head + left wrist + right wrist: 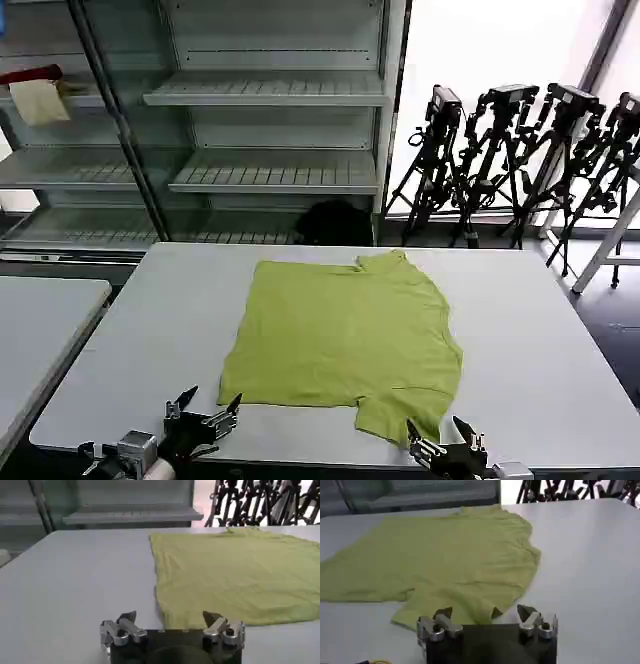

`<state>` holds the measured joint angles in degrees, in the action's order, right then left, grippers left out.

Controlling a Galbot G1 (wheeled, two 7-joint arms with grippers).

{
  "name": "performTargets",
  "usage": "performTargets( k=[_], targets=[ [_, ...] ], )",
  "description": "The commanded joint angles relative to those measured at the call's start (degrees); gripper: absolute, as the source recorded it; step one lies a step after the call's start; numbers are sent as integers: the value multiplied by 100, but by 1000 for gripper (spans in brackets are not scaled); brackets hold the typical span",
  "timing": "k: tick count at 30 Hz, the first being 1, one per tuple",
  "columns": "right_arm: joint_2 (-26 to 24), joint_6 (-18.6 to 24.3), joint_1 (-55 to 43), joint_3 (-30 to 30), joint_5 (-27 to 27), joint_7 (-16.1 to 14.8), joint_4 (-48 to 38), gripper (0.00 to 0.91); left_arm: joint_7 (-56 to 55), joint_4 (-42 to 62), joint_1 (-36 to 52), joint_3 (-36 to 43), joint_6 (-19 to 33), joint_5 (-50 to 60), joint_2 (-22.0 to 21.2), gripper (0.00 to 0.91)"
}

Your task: Fold and organize the clothes.

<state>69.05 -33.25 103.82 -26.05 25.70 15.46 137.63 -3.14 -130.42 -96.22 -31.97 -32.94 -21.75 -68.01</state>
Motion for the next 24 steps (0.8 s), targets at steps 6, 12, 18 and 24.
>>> performTargets(
  k=[6,12,18,24],
  targets=[
    [13,3,2,24,-57,6,-53,0,116,20,13,172,22,152,-55,10],
    [19,4,-20,17,-57,-6,-67,0,225,41,23,175,6,169,-45,10],
    [39,5,-54,22,-101,-27,-62,0,274,103,78,168,-11,164,-53,10],
    [42,4,-69,-5,-136,-61,-39,0,279,277,92,169,-9,158,-41,0]
  ],
)
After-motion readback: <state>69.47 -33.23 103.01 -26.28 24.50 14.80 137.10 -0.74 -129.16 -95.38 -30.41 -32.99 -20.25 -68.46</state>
